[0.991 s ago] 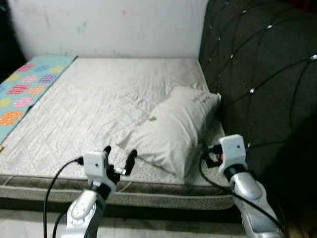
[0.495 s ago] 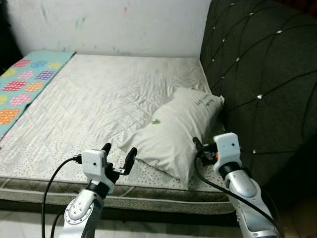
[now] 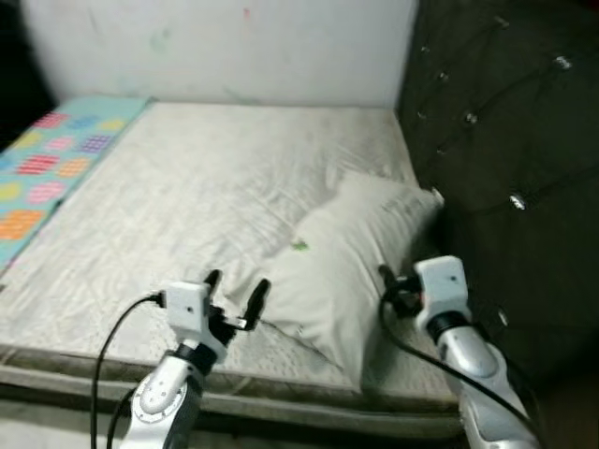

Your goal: Clean up the room

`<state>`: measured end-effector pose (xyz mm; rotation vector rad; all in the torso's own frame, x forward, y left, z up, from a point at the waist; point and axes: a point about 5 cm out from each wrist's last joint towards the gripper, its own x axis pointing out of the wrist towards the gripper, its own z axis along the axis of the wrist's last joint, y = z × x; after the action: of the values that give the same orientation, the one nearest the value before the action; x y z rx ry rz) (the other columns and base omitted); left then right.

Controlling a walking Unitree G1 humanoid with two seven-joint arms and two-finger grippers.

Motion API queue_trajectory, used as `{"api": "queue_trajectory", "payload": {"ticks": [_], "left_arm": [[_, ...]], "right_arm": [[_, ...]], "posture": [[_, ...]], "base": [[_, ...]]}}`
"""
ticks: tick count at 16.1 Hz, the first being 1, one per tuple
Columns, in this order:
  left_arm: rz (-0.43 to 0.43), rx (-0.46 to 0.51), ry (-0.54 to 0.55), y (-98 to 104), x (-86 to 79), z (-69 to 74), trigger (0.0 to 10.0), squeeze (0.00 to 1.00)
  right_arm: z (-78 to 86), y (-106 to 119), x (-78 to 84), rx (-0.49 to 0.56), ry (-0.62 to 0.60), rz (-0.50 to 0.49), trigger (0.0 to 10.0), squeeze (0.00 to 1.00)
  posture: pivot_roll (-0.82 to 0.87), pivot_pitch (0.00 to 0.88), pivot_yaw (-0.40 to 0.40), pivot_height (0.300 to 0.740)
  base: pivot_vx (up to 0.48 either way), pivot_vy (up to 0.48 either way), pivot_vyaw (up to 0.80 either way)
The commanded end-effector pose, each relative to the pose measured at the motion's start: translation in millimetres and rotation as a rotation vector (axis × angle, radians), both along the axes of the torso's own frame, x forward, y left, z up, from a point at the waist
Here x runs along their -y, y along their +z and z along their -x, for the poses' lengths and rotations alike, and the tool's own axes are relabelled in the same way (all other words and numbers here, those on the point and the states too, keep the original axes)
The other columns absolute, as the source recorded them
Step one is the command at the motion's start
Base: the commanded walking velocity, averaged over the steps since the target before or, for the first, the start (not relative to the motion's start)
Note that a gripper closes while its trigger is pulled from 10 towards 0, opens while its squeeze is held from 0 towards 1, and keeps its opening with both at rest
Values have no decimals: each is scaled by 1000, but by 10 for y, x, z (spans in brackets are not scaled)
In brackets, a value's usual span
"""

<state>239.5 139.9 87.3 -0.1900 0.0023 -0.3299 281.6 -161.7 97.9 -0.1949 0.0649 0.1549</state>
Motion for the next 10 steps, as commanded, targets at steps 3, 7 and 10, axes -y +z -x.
{"api": "queue_trajectory", "payload": {"ticks": [3,7,10], "left_arm": [[-22,-14,45,-14,-118,8,10000,0],[-30,-18,49,-19,-127,-1,10000,0],[-31,-19,49,-21,-132,-9,10000,0]], "right_arm": [[-4,25,-110,12,33,-18,10000,0],[-3,10,-108,0,28,-40,10000,0],[-6,1,-109,-7,23,-42,10000,0]], "posture": [[-89,14,20,740],[-89,11,22,740],[-90,10,24,740]], "base": [[0,0,0],[0,0,0],[0,0,-800]]}}
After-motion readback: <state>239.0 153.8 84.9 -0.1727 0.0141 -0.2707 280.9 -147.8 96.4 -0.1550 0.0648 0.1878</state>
